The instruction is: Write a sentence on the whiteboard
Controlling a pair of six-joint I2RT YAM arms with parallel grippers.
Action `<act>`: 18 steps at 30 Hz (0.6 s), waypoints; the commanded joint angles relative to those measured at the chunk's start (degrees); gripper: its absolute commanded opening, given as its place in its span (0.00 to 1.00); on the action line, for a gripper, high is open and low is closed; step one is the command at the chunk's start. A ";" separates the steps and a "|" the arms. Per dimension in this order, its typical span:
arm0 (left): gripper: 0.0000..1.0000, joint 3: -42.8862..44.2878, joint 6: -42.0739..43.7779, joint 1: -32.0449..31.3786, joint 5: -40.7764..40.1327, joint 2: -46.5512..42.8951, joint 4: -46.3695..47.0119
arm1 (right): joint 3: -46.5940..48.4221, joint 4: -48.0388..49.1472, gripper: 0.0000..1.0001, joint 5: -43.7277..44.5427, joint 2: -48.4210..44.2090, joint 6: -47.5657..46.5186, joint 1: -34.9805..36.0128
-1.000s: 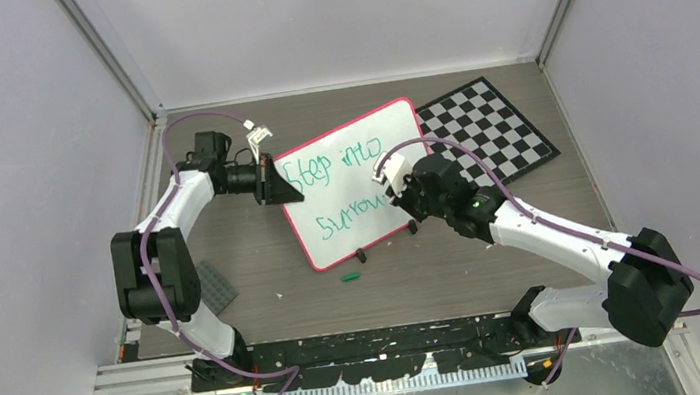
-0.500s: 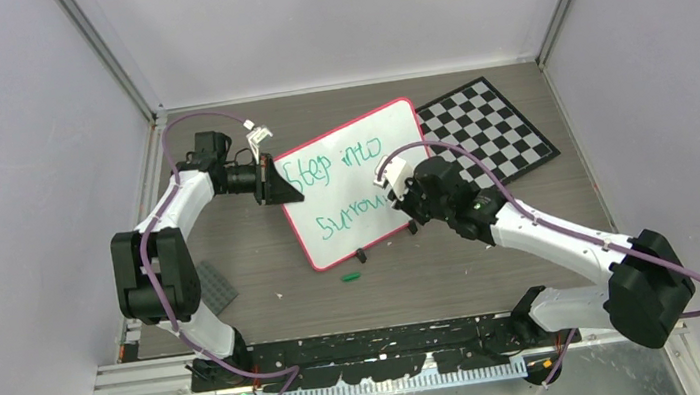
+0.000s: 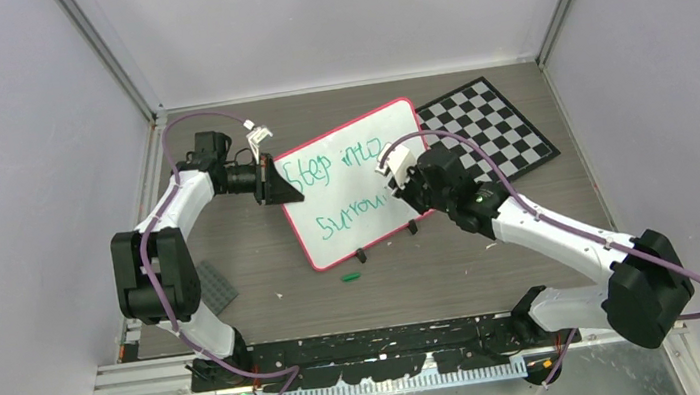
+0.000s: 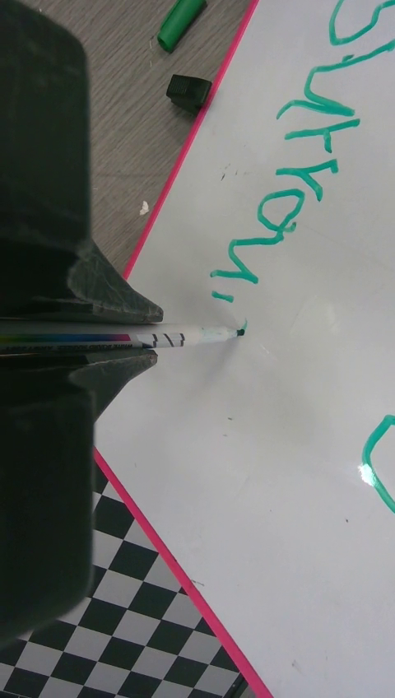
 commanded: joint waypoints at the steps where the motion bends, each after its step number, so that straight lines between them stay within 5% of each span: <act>1: 0.00 -0.90 0.40 -1.02 -5.60 1.57 -7.22 | 0.49 1.22 0.00 0.85 -0.37 -0.58 -0.81; 18: 0.00 -1.22 1.06 -1.05 -5.68 1.37 -7.46 | -2.05 -1.27 0.00 -0.41 -3.27 -0.31 -0.46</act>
